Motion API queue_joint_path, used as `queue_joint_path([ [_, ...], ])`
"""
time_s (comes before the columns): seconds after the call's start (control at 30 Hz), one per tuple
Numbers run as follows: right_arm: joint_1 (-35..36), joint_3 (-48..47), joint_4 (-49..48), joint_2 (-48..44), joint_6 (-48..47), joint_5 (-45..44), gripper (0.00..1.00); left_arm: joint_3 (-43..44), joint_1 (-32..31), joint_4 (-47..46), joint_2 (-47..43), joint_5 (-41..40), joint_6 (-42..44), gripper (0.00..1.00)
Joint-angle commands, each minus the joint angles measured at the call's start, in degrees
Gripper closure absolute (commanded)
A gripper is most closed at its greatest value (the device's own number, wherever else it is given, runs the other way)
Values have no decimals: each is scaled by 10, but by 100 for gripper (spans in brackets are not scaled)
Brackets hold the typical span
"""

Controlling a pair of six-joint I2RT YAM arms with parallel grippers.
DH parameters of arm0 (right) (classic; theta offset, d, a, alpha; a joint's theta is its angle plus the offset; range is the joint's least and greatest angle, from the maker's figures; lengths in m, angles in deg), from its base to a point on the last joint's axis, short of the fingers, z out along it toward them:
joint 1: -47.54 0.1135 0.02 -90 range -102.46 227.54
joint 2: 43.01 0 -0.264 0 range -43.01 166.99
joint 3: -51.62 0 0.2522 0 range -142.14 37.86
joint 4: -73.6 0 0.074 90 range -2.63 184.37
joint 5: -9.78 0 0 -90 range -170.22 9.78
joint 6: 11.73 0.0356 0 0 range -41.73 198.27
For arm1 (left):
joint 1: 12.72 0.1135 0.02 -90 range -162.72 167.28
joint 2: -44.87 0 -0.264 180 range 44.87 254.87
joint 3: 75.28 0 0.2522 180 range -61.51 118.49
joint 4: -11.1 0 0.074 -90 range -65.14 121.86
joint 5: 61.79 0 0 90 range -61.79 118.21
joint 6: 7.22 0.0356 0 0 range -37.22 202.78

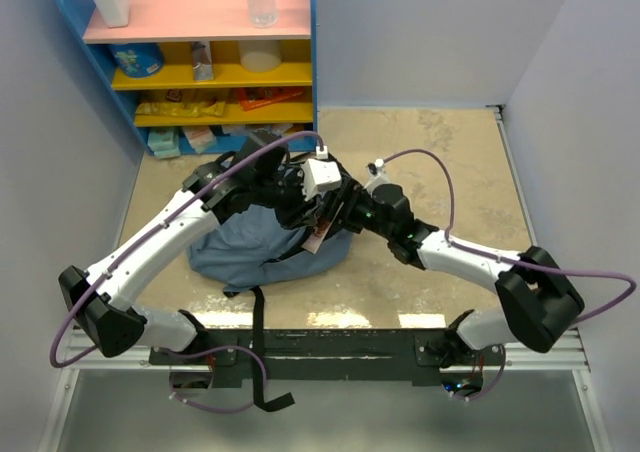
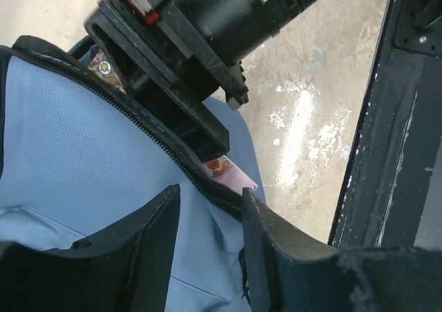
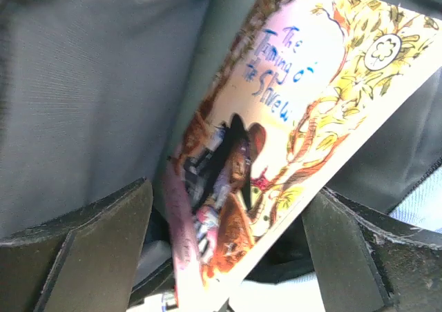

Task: Pack the student bag
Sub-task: Place the book in the student bag.

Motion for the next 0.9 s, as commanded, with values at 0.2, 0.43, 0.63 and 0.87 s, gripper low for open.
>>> queue_joint_path([
  [0.2,4,-86,-34,124,-34,49,20,11,20,-23,-11,57,-27,56],
  [0.43,52,-260,85,173,-135,24,17,-3,22,-33,-13,58,-30,57],
  [0.63,62,-237,191,144,-171,-24,1,-3,32,-42,-10,68,-32,57],
  [0.87,67,-206,282,83,-173,-119,3,1,37,-40,-8,70,-31,59],
])
